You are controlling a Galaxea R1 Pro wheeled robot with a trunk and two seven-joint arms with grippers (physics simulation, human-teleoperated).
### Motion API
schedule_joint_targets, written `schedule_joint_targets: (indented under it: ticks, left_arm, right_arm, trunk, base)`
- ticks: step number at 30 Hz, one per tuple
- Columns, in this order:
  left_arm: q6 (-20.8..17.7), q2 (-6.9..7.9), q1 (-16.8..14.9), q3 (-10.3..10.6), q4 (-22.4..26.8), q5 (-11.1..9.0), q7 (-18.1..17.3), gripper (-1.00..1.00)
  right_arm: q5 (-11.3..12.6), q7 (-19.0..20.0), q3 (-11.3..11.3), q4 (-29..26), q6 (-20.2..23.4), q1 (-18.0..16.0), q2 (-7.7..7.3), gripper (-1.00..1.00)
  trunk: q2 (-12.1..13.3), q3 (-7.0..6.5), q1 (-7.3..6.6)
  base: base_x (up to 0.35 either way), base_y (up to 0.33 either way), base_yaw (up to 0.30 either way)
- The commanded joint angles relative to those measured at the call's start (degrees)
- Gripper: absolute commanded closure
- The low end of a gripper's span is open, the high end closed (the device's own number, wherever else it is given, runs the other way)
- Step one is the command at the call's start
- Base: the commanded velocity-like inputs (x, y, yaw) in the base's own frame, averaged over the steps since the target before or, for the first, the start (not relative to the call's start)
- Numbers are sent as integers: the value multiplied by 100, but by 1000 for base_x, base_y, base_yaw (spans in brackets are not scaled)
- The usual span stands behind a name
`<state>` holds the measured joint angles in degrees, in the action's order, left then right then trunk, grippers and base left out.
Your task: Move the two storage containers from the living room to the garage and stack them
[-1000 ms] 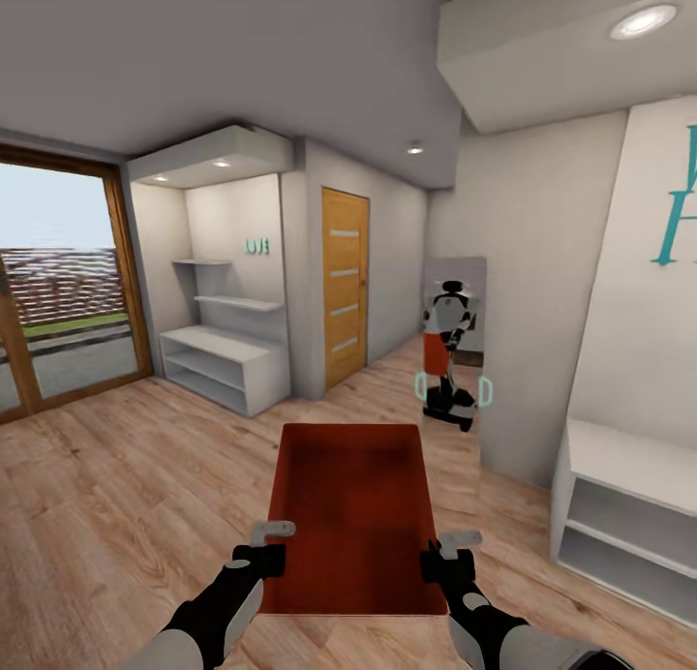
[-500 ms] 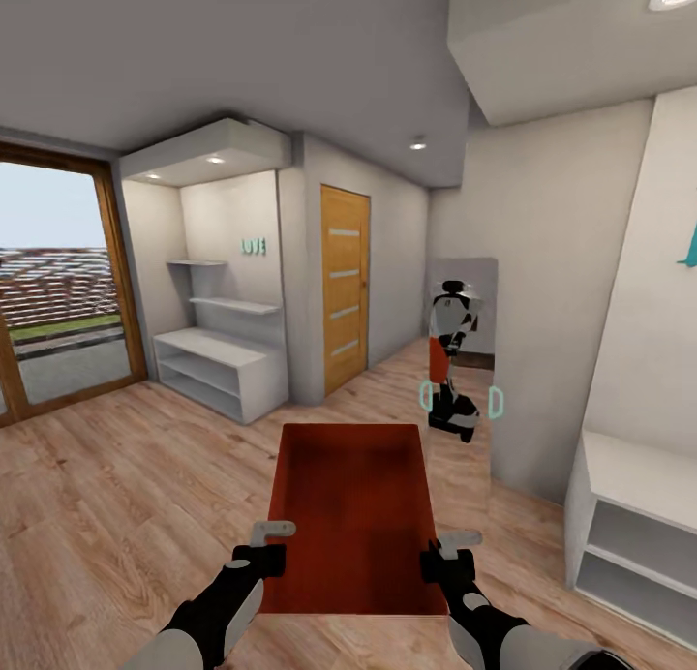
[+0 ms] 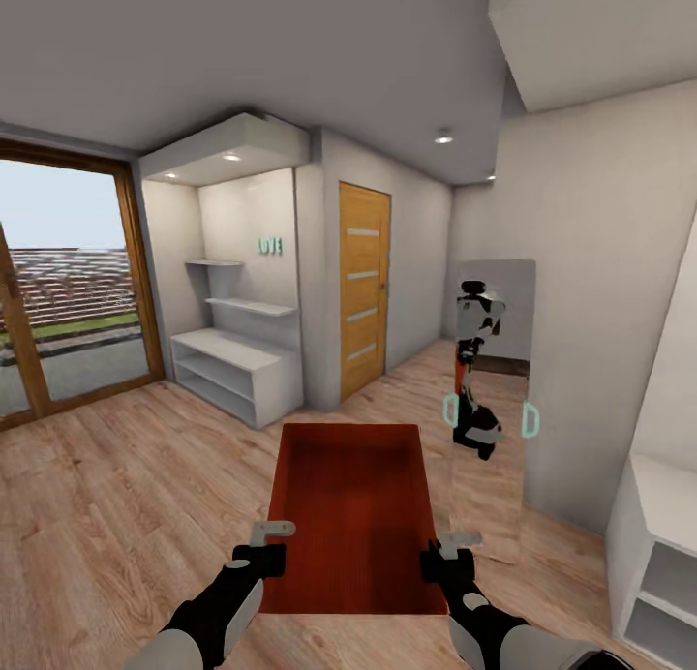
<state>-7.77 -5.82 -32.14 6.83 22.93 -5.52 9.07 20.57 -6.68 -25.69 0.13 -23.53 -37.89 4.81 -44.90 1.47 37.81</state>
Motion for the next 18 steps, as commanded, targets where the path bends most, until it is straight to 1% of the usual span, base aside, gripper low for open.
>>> schedule_joint_targets:
  ticks: [1,12,14,18]
  left_arm:
    - [-31,0,-2,47,9,-46,78,100]
    - [-31,2,-2,47,9,-46,78,100]
    - [-31,2,-2,47,9,-46,78,100]
    - [-31,2,-2,47,9,-46,78,100]
  right_arm:
    - [105,-27,134,5,-29,-8,3,100]
    - [105,-27,136,5,-29,-8,3,100]
    - [105,-27,137,5,-29,-8,3,100]
    - [105,-27,142,5,-29,-8,3,100]
  trunk:
    - [-8,10,5]
    - [-8,10,5]
    - [-8,10,5]
    - [-8,10,5]
  base:
    - [322,0,246]
    - [322,0,247]
    - [322,0,107]
    - [322,0,16]
